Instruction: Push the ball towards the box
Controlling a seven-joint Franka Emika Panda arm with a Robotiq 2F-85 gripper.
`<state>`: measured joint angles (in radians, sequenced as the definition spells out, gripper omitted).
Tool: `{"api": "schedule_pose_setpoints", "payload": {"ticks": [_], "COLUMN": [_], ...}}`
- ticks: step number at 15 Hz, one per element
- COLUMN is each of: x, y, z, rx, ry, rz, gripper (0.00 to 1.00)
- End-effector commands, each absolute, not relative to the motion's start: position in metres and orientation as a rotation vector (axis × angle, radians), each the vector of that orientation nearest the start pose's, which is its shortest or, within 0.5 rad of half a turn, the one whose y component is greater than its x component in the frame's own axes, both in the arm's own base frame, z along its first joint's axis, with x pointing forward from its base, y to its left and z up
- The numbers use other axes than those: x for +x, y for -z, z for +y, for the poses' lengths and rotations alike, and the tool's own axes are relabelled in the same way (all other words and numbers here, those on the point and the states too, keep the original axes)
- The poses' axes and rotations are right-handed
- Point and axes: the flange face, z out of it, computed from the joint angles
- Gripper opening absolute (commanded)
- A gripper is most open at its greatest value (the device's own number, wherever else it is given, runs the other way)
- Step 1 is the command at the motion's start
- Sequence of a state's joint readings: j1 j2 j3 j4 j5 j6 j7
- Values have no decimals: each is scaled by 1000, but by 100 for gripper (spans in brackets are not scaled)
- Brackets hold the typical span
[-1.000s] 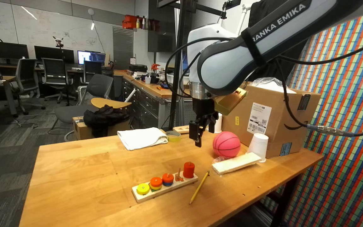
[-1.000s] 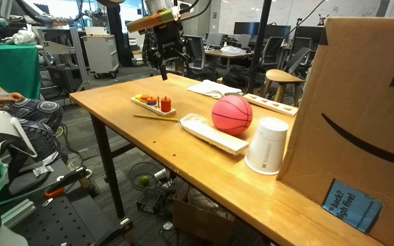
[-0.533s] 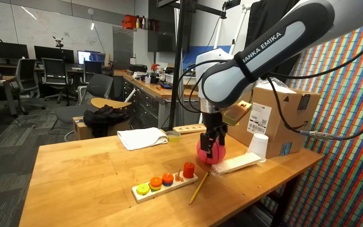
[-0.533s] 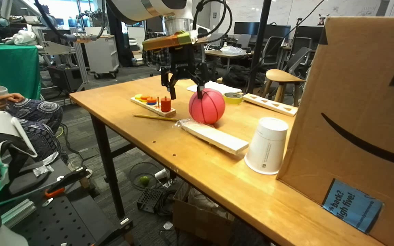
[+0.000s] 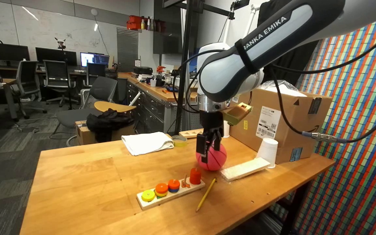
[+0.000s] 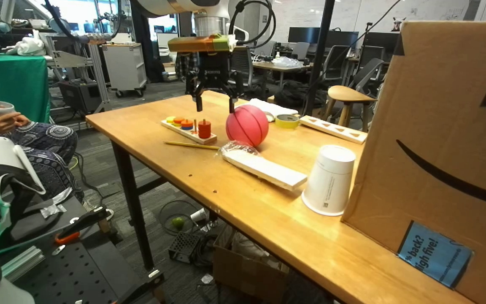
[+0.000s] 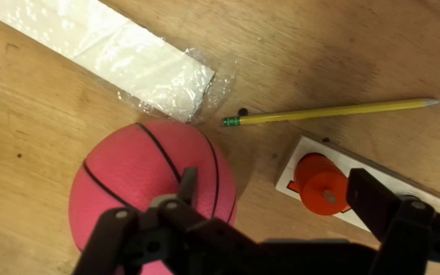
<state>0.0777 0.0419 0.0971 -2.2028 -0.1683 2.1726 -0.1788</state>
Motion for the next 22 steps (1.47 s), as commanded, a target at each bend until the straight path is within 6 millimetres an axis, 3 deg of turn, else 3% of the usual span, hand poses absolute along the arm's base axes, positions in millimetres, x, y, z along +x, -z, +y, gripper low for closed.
{"api": "schedule_pose_setpoints", "payload": {"ticks": [1,8,14,19,22], "x": [520,518,526,544,565], "y": [-371,-363,-349,-341,-354], "z": [95,106,101,85,51], "rx": [-3131,-3018,-2979,-2975,-3057], "ry": [-88,-123,-166,-142,-81], "rz": [-791,-814,-805,-793,-767], "gripper": [100,100,100,100,100]}}
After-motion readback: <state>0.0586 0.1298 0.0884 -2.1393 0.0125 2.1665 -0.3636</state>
